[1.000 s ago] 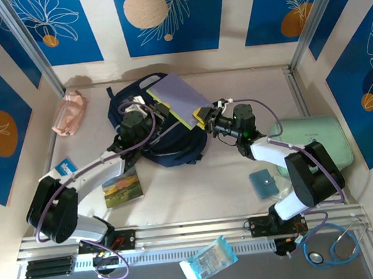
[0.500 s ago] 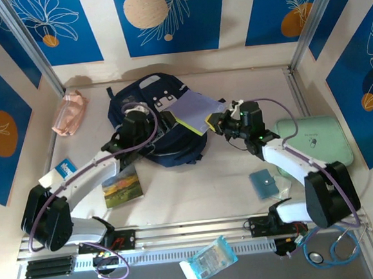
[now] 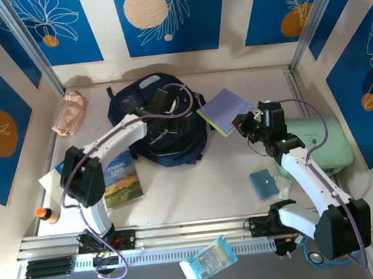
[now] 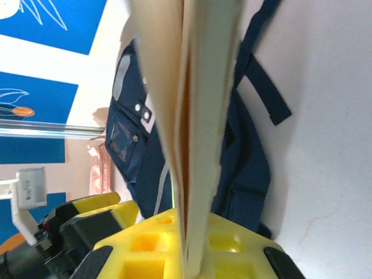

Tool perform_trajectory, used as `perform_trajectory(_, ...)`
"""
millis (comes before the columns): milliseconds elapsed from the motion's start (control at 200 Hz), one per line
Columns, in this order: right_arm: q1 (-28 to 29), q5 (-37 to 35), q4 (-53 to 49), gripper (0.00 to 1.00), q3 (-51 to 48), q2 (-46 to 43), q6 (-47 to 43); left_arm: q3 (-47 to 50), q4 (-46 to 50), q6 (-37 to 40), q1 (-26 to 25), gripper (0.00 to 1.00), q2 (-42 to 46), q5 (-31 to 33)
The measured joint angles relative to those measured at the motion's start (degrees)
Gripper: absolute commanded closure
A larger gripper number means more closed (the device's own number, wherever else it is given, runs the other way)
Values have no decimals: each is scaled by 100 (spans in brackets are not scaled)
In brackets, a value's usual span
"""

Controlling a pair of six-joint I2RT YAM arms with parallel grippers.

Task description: Pack books, pencil case, and school supplies into a backpack

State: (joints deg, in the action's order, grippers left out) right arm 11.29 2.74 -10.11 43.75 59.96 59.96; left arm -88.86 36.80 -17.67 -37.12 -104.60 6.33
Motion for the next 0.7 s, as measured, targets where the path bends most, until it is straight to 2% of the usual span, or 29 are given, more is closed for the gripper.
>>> perform_trajectory(130, -81, -28, -199, 100, -2, -57, -24, -750, 632, 566, -160, 31, -715, 341)
perform_trajectory(320, -127, -44, -323, 100, -4, -61, -22, -1338, 1246, 1084, -435, 40, -1390, 789)
perform_trajectory(415, -166, -44, -328, 100, -4, -61, -22, -1462, 1416, 1224, -485, 54, -1609, 960)
perform_trajectory(700, -389, 61, -328, 100, -162, -61, 2, -1985, 1840, 1331, -503, 55, -2162, 1344)
